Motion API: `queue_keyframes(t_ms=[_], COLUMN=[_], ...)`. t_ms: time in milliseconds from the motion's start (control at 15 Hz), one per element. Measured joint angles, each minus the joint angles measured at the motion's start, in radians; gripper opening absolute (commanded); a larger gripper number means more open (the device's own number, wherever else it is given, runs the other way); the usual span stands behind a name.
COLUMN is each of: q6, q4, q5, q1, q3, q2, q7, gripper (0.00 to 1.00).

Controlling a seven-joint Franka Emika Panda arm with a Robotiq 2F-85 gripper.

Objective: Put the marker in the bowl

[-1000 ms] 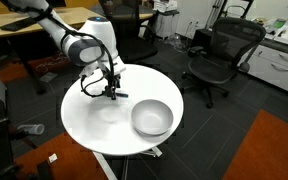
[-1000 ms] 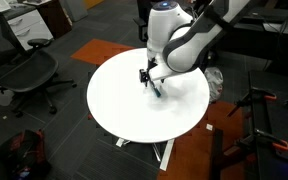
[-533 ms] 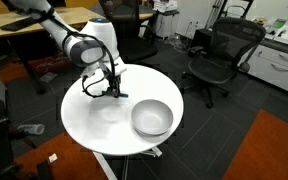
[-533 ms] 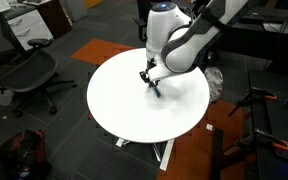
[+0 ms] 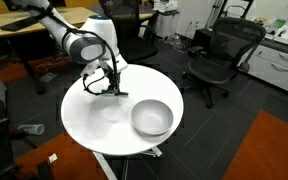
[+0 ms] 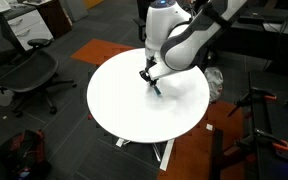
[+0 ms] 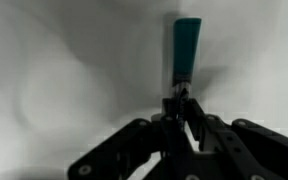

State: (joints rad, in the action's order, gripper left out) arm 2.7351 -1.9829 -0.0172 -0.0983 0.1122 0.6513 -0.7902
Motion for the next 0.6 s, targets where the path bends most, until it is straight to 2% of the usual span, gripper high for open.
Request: queue_keyframes(t_ms=[333, 600], q6=[-0.02, -0.066], q4=[-0.056, -0.112], q5=[0.053, 0.212], q1=[-0.063, -0.115], q3=[0.071, 0.179], q2=[-0.145, -0.286], q7=[0.023, -0.019], gripper=[0.05, 0.05])
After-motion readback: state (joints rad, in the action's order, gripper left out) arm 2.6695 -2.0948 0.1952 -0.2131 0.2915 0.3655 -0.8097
